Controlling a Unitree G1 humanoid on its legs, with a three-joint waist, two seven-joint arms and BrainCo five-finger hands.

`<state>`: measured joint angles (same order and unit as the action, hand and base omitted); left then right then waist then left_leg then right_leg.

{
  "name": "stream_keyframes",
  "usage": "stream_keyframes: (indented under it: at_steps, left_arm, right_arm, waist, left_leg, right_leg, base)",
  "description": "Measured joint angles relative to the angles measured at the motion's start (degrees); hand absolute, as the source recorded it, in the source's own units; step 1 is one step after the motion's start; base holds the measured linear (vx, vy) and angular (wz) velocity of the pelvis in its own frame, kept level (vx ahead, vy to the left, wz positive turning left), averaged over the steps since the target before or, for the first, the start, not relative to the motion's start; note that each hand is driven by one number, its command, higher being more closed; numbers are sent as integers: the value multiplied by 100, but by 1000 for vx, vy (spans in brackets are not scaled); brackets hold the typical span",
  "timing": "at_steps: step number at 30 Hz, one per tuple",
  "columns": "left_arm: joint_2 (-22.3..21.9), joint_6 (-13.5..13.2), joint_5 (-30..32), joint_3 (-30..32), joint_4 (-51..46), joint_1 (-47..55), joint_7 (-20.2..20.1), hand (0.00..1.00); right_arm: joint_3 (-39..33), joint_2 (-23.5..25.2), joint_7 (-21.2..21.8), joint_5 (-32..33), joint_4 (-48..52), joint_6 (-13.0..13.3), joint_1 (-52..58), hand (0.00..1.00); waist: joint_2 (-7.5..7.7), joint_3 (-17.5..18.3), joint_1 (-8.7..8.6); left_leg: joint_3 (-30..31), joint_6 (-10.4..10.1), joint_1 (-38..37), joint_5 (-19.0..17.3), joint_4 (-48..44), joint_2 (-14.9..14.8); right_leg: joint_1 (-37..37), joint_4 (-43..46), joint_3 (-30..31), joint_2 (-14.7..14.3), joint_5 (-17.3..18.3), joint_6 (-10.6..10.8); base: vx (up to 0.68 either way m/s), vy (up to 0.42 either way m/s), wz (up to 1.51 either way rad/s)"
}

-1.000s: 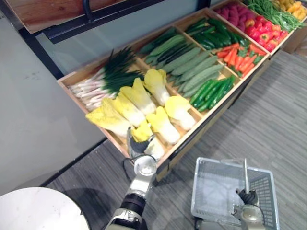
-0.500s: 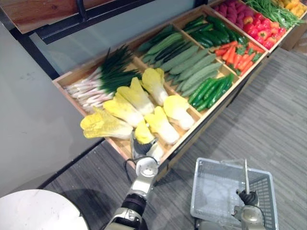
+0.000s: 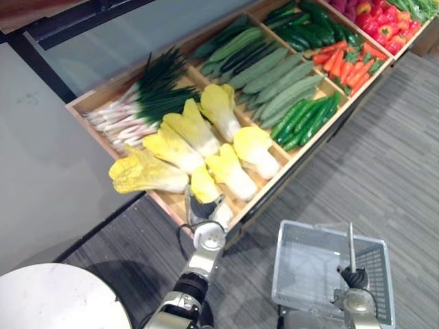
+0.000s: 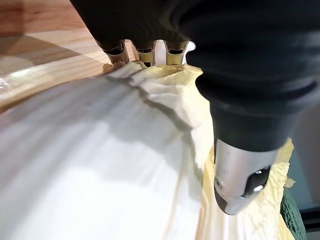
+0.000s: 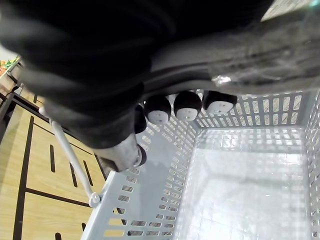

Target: Pick vegetable in the basket

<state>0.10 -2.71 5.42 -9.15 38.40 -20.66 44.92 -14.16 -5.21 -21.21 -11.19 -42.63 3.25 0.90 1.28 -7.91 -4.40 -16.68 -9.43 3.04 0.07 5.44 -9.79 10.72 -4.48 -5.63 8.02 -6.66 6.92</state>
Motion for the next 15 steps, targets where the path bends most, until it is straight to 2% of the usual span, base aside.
stream_keyframes:
  at_steps: [5,15]
  left_arm:
    - [83,-15,6,237,305,-230,108,100]
    - [211,-184,-91,281,366,-245,103,100]
  right_arm:
    - [69,-31,-104,5,0,9,-8,100]
    - [130,-52,-106,5,1,55,-14,100]
  waist:
    - [48,-53,1]
    - [8,-66,9]
  left_leg:
    - [-17,-3,-3,-2,0,-7]
    - [-78,-3,-31,-2,1,-3]
  right_leg:
    - [28,20,30,-5,9,0]
    - [59,53,106,-13,7,0]
  base:
    - [-12,-12,-1]
    - [0,-12,-3]
